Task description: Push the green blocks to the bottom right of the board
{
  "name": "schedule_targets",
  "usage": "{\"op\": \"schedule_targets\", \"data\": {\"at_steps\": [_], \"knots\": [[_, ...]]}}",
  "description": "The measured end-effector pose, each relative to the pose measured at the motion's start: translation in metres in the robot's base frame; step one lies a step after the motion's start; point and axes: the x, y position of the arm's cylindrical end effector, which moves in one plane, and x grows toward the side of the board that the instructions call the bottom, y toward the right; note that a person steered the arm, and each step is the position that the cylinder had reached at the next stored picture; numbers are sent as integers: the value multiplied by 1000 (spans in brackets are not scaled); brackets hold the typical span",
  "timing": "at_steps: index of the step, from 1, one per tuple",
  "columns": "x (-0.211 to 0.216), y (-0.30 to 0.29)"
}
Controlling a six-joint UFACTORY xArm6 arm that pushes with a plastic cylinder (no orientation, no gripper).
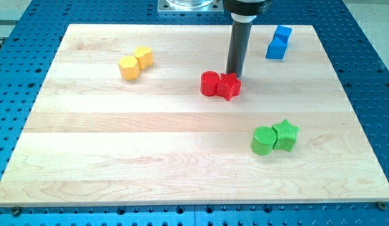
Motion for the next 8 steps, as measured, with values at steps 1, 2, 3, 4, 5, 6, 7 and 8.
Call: {"op": "schedule_targets", "data": {"at_steps": [1,2,3,4,5,6,7,8], "knots": [[-3,8],[33,8],[58,77],[118,39],[146,87],[150,107],[165,87],[127,15]]}}
